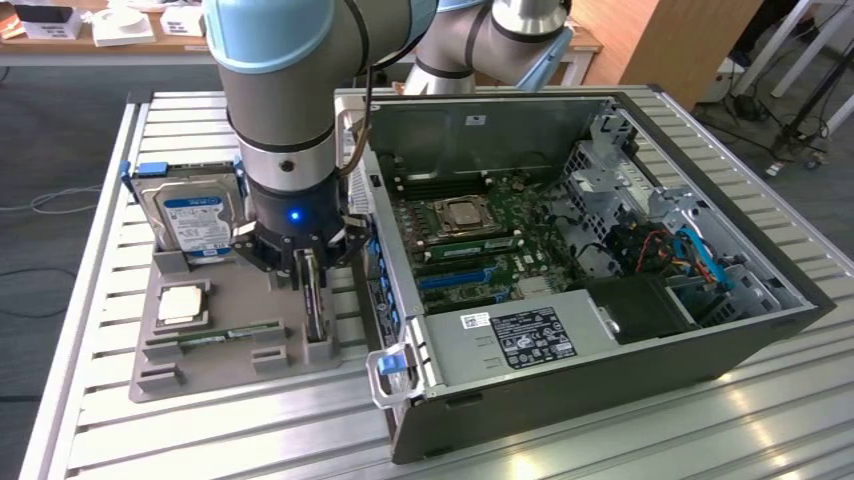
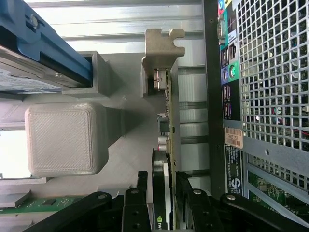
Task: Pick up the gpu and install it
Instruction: 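Pick up the gpu and move the gpu toward the slot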
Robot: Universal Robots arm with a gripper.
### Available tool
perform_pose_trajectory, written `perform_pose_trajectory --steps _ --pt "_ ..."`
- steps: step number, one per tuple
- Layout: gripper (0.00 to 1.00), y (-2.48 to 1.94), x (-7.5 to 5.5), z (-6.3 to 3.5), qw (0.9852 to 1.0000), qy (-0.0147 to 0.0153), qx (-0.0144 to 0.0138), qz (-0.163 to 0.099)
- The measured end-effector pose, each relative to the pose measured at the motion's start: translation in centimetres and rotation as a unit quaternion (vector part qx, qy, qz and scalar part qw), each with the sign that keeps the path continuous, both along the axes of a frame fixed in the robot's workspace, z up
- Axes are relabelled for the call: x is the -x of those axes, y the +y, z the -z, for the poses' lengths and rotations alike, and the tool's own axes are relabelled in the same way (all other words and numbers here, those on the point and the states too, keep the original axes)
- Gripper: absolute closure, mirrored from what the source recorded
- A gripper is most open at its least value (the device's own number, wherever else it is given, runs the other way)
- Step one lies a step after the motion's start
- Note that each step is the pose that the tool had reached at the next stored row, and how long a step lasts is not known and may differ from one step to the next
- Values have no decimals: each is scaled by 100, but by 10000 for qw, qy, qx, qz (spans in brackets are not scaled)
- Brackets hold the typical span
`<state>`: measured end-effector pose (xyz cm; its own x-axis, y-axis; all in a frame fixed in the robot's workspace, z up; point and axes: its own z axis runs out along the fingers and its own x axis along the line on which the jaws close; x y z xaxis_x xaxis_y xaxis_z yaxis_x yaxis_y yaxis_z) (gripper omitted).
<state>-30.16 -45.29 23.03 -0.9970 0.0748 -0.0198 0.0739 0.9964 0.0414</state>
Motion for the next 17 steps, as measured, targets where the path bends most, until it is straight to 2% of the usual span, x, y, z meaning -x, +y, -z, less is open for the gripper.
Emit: perform_pose_trajectory --steps 9,10,17 --pt "64 0 0 0 10000 0 0 0" --pt "71 0 0 0 10000 0 0 0" --pt "71 0 0 0 10000 0 0 0"
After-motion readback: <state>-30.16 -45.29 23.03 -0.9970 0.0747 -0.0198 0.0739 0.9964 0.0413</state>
